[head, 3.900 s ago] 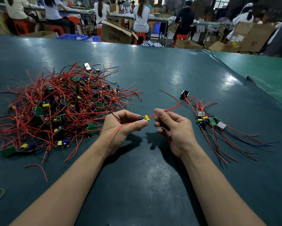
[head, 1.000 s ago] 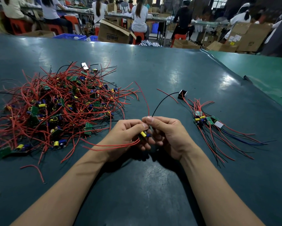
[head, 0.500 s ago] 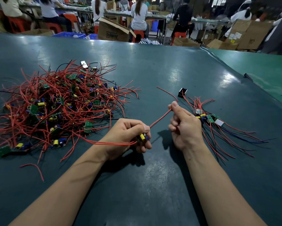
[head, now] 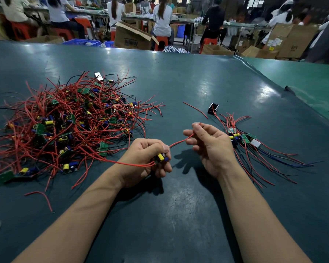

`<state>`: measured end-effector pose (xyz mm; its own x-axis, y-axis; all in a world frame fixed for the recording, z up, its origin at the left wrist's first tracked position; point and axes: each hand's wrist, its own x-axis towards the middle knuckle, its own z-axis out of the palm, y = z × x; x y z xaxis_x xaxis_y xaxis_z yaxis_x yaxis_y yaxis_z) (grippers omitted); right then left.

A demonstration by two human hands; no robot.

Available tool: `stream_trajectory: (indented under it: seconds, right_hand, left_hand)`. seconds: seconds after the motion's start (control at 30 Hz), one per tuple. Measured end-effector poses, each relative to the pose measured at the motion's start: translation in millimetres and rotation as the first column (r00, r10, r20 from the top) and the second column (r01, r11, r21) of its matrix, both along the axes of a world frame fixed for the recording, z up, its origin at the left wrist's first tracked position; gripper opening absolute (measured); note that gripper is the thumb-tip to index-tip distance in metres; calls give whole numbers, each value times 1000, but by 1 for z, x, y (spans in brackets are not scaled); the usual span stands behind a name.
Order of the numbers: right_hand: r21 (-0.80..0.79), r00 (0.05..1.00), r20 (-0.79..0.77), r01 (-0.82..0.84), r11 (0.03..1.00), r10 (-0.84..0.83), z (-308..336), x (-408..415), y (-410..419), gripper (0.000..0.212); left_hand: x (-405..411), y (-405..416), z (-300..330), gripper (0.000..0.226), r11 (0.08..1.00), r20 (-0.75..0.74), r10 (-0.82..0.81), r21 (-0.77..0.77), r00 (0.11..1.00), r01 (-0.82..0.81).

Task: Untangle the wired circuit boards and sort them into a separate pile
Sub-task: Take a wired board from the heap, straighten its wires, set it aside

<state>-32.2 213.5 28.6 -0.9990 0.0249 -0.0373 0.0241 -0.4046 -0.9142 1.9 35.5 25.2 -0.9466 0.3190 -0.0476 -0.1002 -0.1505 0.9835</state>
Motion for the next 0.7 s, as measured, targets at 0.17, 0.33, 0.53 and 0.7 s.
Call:
stream_trajectory:
  seconds: [0.17, 0.33, 0.53, 0.7]
  right_hand:
    - [-66, 999, 41, 6, 998, -3, 2, 0, 1, 16]
    - [226, 998, -9, 69, 972, -68, -3, 1, 2, 29]
    - [304, 979, -67, 205, 930, -194, -7, 1, -6, 19]
    - [74, 974, 134, -193, 978, 182, -3, 6, -8, 39]
  left_hand:
    - [-1, -2, 0, 28, 996, 0, 82, 38, 997, -82]
    - [1, 2, -1, 23, 999, -28, 39, -1, 999, -39]
    - [2, 2, -1, 35, 996, -49, 68, -59, 996, -71]
    - [2, 3, 1, 31, 987, -20, 156, -29, 987, -157]
